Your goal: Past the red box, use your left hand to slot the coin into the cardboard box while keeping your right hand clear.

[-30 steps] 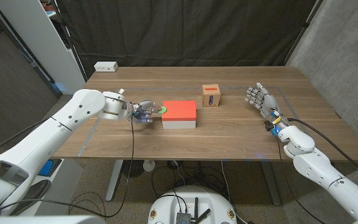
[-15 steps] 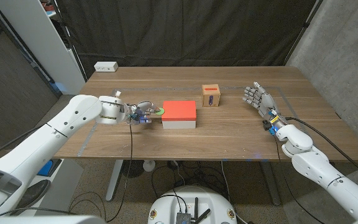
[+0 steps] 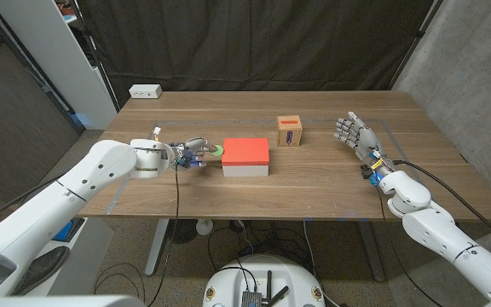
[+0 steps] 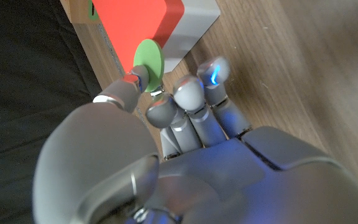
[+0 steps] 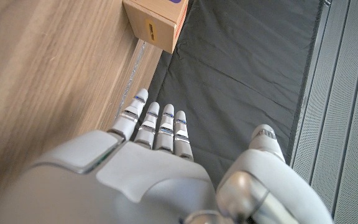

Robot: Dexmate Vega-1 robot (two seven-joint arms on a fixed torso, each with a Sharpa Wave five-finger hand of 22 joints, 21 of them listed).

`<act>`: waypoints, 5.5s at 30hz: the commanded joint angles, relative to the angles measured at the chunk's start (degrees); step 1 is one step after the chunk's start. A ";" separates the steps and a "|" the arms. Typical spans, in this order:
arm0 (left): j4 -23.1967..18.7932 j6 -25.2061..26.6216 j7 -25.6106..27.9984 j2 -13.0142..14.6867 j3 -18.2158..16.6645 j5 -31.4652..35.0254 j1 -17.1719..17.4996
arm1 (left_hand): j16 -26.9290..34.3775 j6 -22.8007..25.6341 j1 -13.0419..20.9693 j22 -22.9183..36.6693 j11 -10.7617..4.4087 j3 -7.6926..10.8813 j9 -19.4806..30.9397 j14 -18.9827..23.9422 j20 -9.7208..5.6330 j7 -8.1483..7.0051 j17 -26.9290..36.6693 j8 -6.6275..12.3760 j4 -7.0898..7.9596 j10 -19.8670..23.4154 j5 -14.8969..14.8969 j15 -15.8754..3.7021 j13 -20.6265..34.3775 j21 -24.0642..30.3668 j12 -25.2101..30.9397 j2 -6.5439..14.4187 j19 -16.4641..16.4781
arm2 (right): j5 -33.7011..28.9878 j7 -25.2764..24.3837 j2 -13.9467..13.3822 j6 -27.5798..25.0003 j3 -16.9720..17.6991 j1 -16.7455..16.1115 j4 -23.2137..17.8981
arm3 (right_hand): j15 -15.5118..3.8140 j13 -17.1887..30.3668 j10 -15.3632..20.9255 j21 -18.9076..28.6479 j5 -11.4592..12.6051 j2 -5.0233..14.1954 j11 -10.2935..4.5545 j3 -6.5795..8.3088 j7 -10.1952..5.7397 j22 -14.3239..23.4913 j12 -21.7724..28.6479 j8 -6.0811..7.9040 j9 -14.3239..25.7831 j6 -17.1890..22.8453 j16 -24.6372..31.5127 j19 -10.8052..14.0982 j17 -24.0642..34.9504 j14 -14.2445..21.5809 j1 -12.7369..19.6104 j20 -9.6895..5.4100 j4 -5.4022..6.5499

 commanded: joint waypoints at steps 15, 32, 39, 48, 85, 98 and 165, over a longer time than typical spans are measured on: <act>-4.99 -11.20 -2.02 1.90 -0.57 11.88 4.83 | -0.67 1.34 2.84 0.13 0.28 -0.30 0.29 0.09 -3.93 0.76 0.42 0.43 0.13 0.08 0.78 0.05 0.59 1.70 -0.07 1.53 -0.68 | -0.63 -3.27 0.07 1.00 2.29 -4.71 -4.13 | 0.00 0.38 0.59 0.23 -0.16 0.50 0.21 -0.02 -0.10 0.21 0.23 -0.04 0.15 0.39 -0.05 0.03 0.13 0.11 -0.17 -0.05 -0.03; -5.67 -15.30 2.07 -1.74 5.94 32.96 2.27 | -0.04 1.84 2.70 2.68 0.26 0.33 0.10 0.45 -3.86 0.91 1.38 0.54 0.28 0.18 1.20 0.01 1.14 2.85 0.13 1.68 -0.92 | -0.64 -2.65 1.98 4.33 2.65 -5.21 -3.29 | -0.57 0.41 0.67 0.46 -0.17 0.59 0.47 -0.01 0.33 0.19 0.21 -0.02 0.15 0.56 0.07 0.64 0.06 0.40 -0.07 -1.02 -0.10; -3.51 -20.86 0.53 -3.41 7.77 42.03 1.52 | 0.50 2.20 2.50 3.69 0.34 0.62 -0.07 0.53 -3.87 1.03 2.09 0.60 0.24 0.34 1.38 0.03 1.13 2.97 0.14 1.52 -1.14 | -0.48 -2.38 3.05 6.45 3.02 -5.42 -3.05 | -0.97 0.41 0.50 0.62 -0.17 0.70 0.60 0.06 1.18 0.16 0.11 -0.01 0.15 0.65 0.15 1.21 0.00 0.66 0.11 -1.65 -0.18; 0.37 -26.08 -4.57 -4.83 9.25 50.51 -0.97 | 0.87 2.30 2.24 5.29 0.46 0.97 -0.01 0.29 -3.88 1.04 2.87 0.73 0.25 0.29 1.57 0.06 1.44 3.02 0.27 1.45 -1.48 | -0.25 -2.22 4.92 8.68 2.68 -5.87 -2.70 | -1.05 0.39 0.35 0.86 -0.18 0.72 0.80 0.09 1.82 0.14 0.02 -0.10 0.13 0.57 0.19 2.12 -0.06 0.84 0.25 -2.06 -0.25; 10.17 -23.19 -18.63 -12.15 21.33 77.44 -16.63 | 2.03 2.42 2.22 9.08 0.71 1.30 -0.27 0.24 -3.94 1.41 3.61 1.07 0.06 0.21 1.63 0.09 1.80 2.06 0.19 1.54 -0.60 | -2.72 -4.17 6.70 8.89 0.60 -5.15 -1.59 | -0.89 0.03 0.21 0.51 -0.21 0.53 1.64 -0.12 4.61 0.10 -0.29 -0.30 0.00 0.58 0.02 2.40 -0.37 0.91 0.35 -2.08 -0.30; 11.92 -21.26 -21.78 -14.89 23.80 82.87 -19.65 | 2.20 2.61 2.36 9.30 0.86 1.07 -0.31 0.35 -3.91 1.36 4.29 1.17 0.13 0.14 1.51 0.10 1.66 2.04 0.02 1.57 -0.66 | -2.48 -4.35 6.61 8.96 0.74 -5.70 -1.38 | -0.87 -0.04 0.31 0.43 -0.21 0.58 1.60 -0.13 4.55 0.10 -0.29 -0.25 -0.02 0.76 0.01 2.38 -0.45 0.99 0.39 -2.00 -0.30; 25.38 -4.48 -45.06 -29.81 46.24 112.61 -39.33 | 1.59 2.91 2.50 9.01 0.73 0.38 -0.05 0.61 -3.88 1.03 4.92 1.22 0.25 0.24 1.55 0.09 1.64 1.81 -0.05 1.55 -0.60 | -1.85 -5.48 6.68 8.71 1.61 -7.64 -2.59 | -0.93 -0.14 0.89 0.30 -0.23 0.85 1.62 -0.14 4.01 0.12 -0.22 -0.21 -0.02 1.27 0.00 2.56 -0.75 1.35 0.64 -1.71 -0.29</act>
